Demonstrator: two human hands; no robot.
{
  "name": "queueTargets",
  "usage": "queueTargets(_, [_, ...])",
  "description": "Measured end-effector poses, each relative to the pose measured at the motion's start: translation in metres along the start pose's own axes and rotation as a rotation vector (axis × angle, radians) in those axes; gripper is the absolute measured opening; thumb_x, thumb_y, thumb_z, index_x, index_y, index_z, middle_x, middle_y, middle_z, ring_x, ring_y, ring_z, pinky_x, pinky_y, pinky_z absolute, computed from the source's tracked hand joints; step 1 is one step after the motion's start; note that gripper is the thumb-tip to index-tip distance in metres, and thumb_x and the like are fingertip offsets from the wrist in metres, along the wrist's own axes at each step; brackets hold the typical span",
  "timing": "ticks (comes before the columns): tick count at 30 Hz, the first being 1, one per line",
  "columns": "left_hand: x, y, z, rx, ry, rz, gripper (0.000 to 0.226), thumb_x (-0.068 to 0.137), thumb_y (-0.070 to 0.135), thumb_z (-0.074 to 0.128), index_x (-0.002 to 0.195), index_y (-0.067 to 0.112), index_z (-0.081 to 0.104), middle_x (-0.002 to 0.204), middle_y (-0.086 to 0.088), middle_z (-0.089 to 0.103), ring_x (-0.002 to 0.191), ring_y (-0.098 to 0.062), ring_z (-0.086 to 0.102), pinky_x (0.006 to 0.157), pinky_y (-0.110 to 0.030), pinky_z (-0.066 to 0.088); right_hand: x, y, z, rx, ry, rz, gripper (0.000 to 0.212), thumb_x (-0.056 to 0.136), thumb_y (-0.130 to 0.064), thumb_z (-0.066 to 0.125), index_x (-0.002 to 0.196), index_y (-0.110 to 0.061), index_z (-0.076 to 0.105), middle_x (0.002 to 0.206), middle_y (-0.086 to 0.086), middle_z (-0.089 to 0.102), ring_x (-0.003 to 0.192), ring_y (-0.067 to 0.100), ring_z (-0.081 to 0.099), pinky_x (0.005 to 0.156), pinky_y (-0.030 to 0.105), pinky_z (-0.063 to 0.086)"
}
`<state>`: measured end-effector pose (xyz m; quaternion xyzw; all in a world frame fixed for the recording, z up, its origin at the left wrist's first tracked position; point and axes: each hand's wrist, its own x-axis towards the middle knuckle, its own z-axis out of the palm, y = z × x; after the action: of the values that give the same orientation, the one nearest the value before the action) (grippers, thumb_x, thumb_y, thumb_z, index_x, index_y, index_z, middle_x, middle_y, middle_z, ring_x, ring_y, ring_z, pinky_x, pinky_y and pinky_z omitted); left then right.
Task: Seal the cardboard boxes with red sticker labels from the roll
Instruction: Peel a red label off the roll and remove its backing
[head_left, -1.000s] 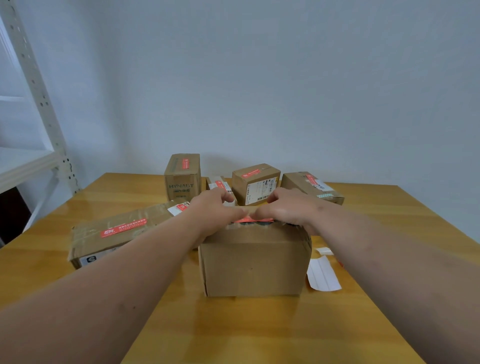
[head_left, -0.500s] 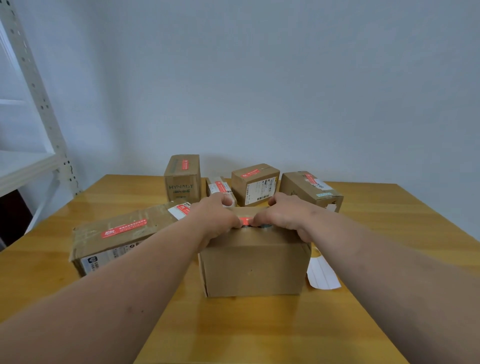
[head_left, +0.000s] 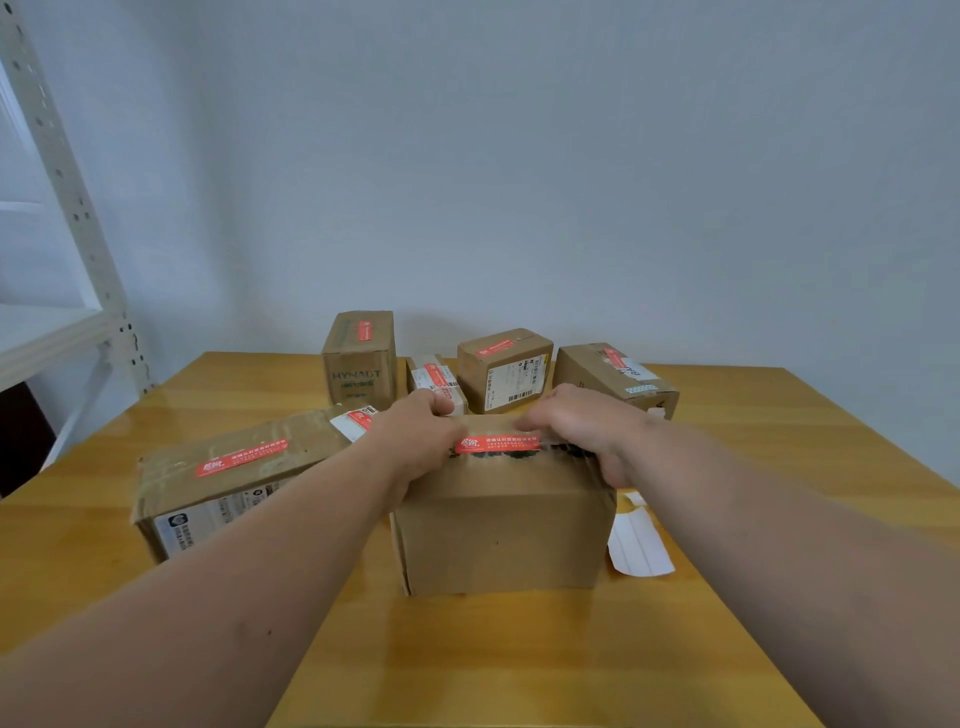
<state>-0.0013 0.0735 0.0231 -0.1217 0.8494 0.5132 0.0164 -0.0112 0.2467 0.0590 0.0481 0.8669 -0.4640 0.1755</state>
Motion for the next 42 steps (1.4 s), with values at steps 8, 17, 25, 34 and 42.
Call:
queueTargets(8, [0.009, -0.004, 0.004, 0.031, 0.065, -0.007, 0.042, 0.09, 0.017, 0.055, 0.126, 0.038, 0.051, 0.128, -0.006, 0.046, 0.107, -0.026, 0.051, 0.096, -0.044, 0.049, 0.006, -0.002, -0.003, -0.077, 0.06, -0.011, 0.025, 0.093, -0.004, 0.053, 0.116, -0.015, 0.056, 0.098, 0.007, 0.056, 0.087, 0.018, 0.052, 0.075, 0.031, 0.049])
queueTargets(17, [0.006, -0.001, 0.007, 0.115, 0.066, 0.024, 0.042, 0.089, 0.02, 0.06, 0.129, 0.031, 0.052, 0.127, -0.005, 0.052, 0.118, -0.028, 0.047, 0.102, -0.045, 0.044, 0.012, 0.003, 0.003, -0.12, 0.121, -0.075, 0.039, 0.09, -0.021, 0.063, 0.127, -0.019, 0.05, 0.104, 0.002, 0.054, 0.091, 0.017, 0.054, 0.072, 0.029, 0.048])
queueTargets(25, [-0.006, -0.001, -0.004, 0.025, -0.059, 0.0, 0.059, 0.081, 0.029, 0.074, 0.134, 0.037, 0.048, 0.132, -0.004, 0.047, 0.11, -0.026, 0.052, 0.098, -0.044, 0.049, 0.003, 0.008, -0.006, 0.011, -0.057, -0.06, 0.058, 0.081, -0.011, 0.075, 0.131, -0.023, 0.048, 0.112, 0.004, 0.052, 0.099, 0.021, 0.054, 0.087, 0.036, 0.05])
queueTargets(34, [-0.012, -0.002, -0.003, -0.028, -0.055, 0.025, 0.052, 0.087, 0.015, 0.066, 0.132, 0.035, 0.05, 0.13, -0.004, 0.049, 0.109, -0.026, 0.055, 0.097, -0.042, 0.051, 0.006, 0.012, -0.006, 0.005, -0.048, -0.101, 0.051, 0.085, -0.008, 0.067, 0.131, -0.024, 0.05, 0.111, 0.002, 0.053, 0.098, 0.019, 0.054, 0.092, 0.036, 0.05])
queueTargets(42, [-0.012, 0.0, -0.013, -0.024, -0.038, 0.029, 0.055, 0.087, -0.001, 0.061, 0.135, 0.024, 0.049, 0.133, 0.001, 0.052, 0.111, -0.021, 0.054, 0.095, -0.04, 0.052, -0.01, 0.006, -0.023, -0.373, -0.272, -0.163, 0.087, 0.076, -0.031, 0.08, 0.147, -0.022, 0.031, 0.139, 0.001, 0.043, 0.119, 0.017, 0.045, 0.097, 0.029, 0.039])
